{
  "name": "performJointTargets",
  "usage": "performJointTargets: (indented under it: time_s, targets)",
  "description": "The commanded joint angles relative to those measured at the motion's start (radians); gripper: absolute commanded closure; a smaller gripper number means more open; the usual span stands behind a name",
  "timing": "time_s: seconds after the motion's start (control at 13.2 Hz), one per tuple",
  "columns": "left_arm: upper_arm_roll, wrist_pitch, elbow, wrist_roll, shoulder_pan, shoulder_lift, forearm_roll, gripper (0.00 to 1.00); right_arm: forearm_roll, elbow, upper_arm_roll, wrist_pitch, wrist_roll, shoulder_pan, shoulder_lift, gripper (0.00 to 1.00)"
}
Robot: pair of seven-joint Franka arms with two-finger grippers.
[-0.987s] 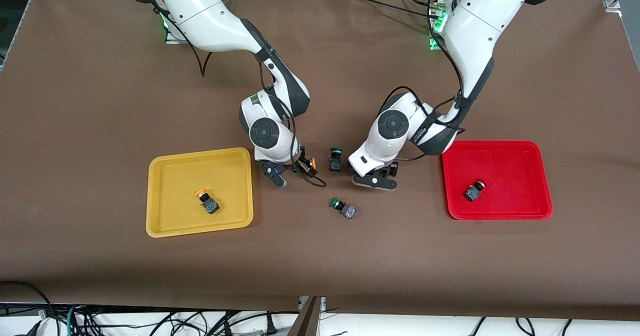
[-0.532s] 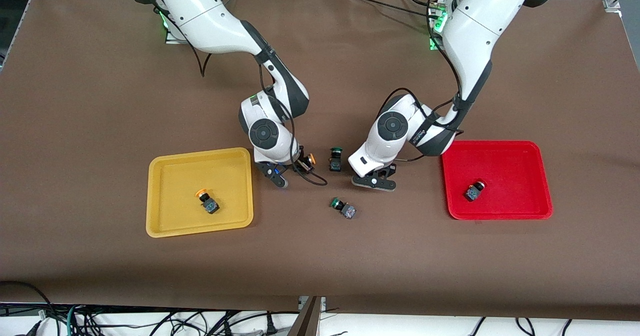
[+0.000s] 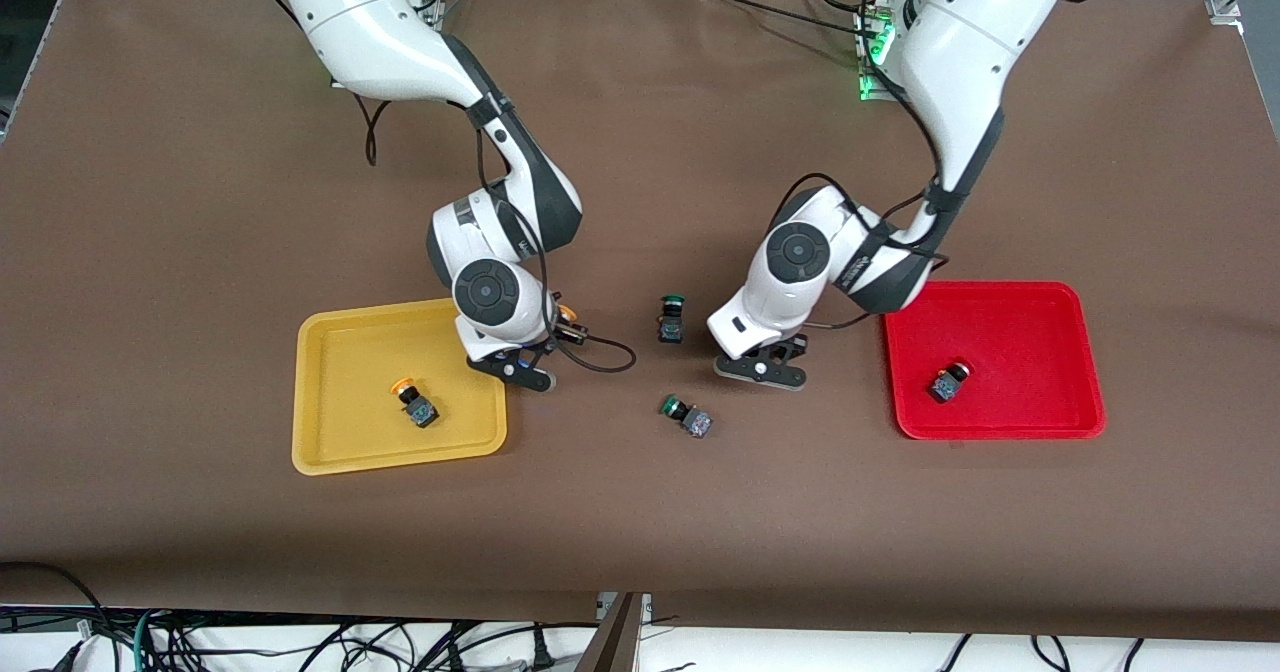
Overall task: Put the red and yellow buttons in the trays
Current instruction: 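Place the orange button in the yellow tray while the left gripper carries the red button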
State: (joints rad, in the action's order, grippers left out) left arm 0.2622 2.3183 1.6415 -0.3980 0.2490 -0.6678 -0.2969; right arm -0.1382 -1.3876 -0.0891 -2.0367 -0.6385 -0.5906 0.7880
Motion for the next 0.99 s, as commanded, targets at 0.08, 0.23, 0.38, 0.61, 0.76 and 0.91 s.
performJointTargets:
  time_s: [0.08,0.23,0.38,0.61,0.76,0.91]
  targets:
    - [0.005,-0.150,0.011,0.412,-0.190,0.126,-0.021,1.00,0.037,0.021,-0.105,0.038,0.426,0.005,-0.018,0.79]
    - [0.005,-0.163,0.012,0.659,-0.314,0.132,-0.021,1.00,0.025,0.019,-0.150,0.029,0.583,0.009,-0.018,0.71]
    - [0.006,-0.162,0.012,0.825,-0.408,0.123,-0.019,1.00,0.026,0.013,-0.149,0.001,0.625,0.031,-0.013,0.60]
    - [0.006,-0.160,0.018,0.890,-0.478,0.085,-0.010,0.97,0.023,0.009,-0.149,-0.019,0.683,0.049,-0.013,0.01]
    - [0.003,-0.158,0.020,0.909,-0.531,0.060,-0.011,0.95,0.023,0.013,-0.149,-0.010,0.683,0.046,-0.032,0.01]
    - [0.005,-0.146,0.008,0.970,-0.586,0.019,-0.010,0.94,0.022,0.012,-0.146,-0.002,0.678,0.045,-0.078,0.01]
